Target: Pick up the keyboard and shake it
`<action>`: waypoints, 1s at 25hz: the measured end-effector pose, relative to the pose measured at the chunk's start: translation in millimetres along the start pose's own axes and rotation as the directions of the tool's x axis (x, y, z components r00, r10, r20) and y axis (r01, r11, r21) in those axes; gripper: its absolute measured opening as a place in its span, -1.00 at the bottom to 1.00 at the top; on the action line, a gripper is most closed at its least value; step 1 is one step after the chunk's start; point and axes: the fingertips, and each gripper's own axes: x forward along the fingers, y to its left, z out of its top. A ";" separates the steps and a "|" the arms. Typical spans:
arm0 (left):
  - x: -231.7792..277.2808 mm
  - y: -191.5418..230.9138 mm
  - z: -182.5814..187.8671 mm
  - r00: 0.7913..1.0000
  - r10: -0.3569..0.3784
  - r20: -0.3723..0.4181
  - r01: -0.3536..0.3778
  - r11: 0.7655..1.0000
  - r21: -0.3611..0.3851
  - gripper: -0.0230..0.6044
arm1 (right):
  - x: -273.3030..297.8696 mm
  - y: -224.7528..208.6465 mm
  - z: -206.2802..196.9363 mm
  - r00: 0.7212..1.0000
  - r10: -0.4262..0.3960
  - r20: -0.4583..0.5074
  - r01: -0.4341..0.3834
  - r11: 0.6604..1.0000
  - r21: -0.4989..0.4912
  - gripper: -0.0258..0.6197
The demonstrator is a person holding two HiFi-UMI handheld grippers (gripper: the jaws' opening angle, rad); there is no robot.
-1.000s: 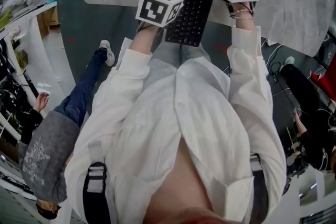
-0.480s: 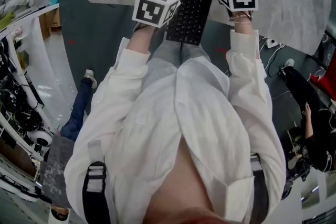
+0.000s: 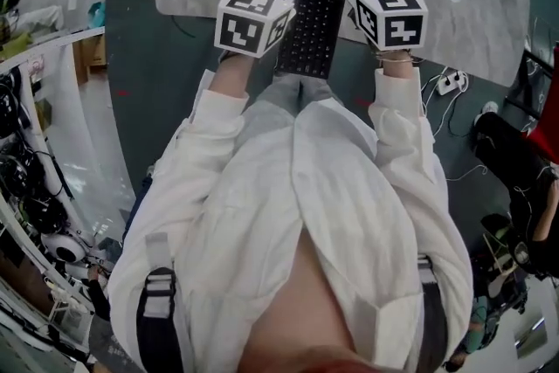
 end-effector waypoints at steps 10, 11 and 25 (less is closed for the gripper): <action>-58.0 -29.5 61.0 0.979 -0.046 0.197 0.027 0.995 0.094 -0.84 | -67.2 30.5 59.4 0.980 0.017 0.200 0.005 0.994 -0.108 -0.77; -64.4 -32.3 65.7 0.975 -0.047 0.217 0.026 0.995 0.097 -0.85 | -75.3 34.6 65.2 0.974 0.025 0.223 0.000 0.994 -0.110 -0.78; -127.4 -70.2 116.9 0.885 -0.047 0.463 -0.004 0.994 0.110 -0.89 | -154.4 76.3 120.2 0.862 0.056 0.504 -0.041 0.998 -0.041 -0.81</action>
